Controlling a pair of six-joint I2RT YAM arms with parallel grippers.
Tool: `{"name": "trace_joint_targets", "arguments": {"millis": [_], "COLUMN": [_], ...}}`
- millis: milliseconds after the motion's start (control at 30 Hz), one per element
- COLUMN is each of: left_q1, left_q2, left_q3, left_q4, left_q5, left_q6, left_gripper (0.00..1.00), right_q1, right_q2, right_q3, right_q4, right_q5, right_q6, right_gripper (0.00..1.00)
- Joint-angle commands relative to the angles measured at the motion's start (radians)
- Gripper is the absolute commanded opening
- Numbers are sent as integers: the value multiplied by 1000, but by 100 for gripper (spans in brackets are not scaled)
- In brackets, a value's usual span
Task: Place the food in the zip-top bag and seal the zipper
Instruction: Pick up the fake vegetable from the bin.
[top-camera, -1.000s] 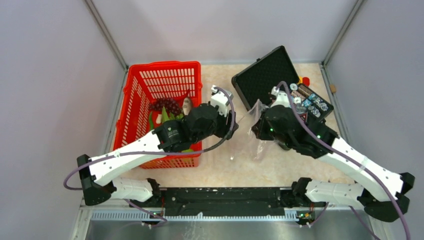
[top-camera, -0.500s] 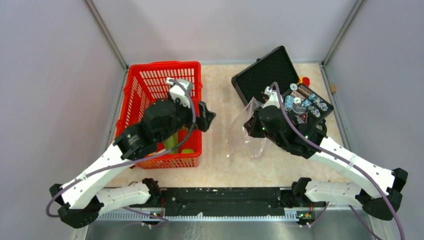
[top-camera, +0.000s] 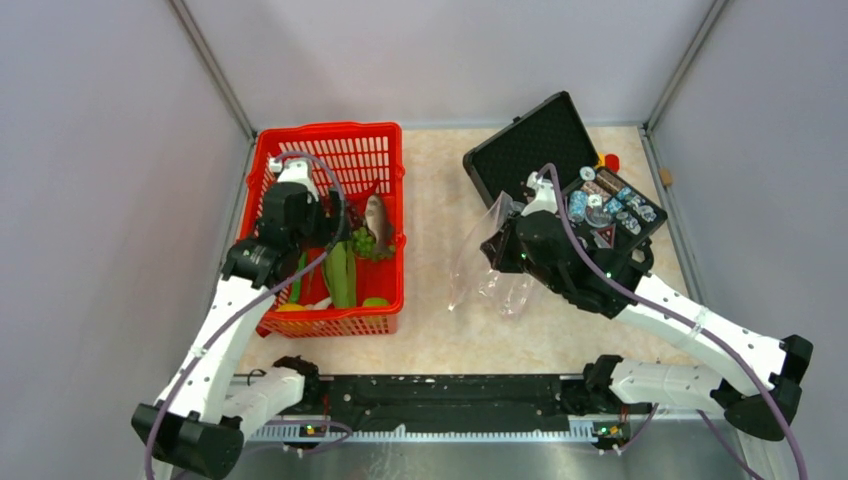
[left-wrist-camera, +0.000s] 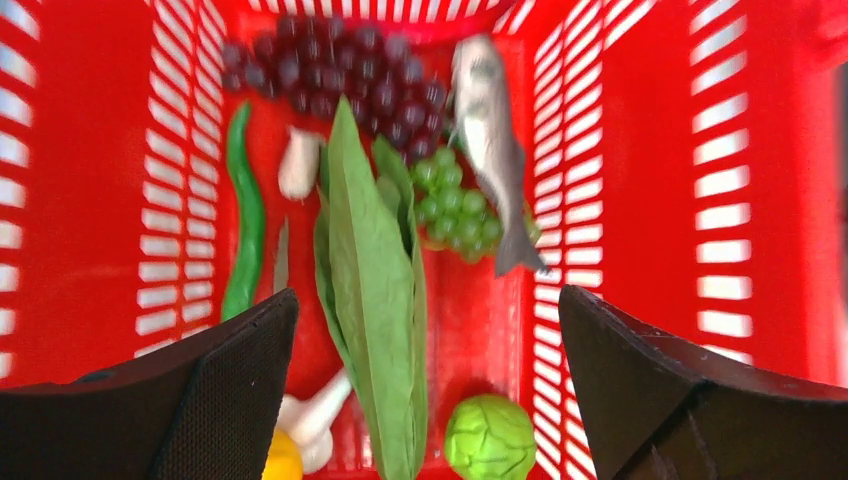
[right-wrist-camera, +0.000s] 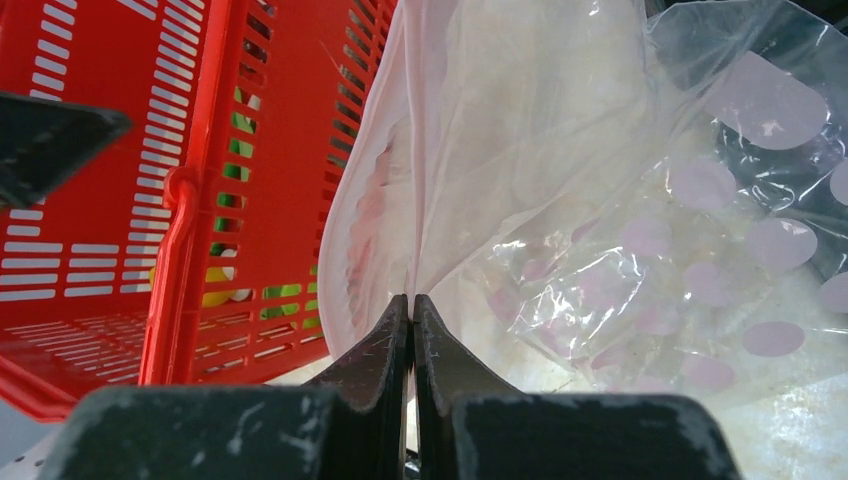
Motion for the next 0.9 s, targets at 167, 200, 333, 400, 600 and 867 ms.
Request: {"name": "trace_joint_targets", "arguments": {"millis": [167,200,333,400,600,867], "left_q1": [137,141,146,147,151,162], "left_q2": [61,77,180,230,382,574], "left_q3": [-202,-213,-208,-205,-116,-25], "left_q4": [35,47,41,57,40,10], "left_q5": [224,225,247,261,214,197], "left_q6": [-99,-93,-84,-67,-18,20], "left_gripper": [99,99,98,98,99,86], "right_q1": [-12,-12,-16,-15,-19,-22], "right_q2": [-17,-18,-19,-19,-16,-19], "right_q3": [-6,-4,0,-1,0,11], "right_q4": [61,62,72,77,77,73], "right_q5": [-19,-19,-21,-24,-30,-35], "right_q6": [-14,-18,-29,-33,-39,-48], "right_gripper": [0,0,0,0,0,0]}}
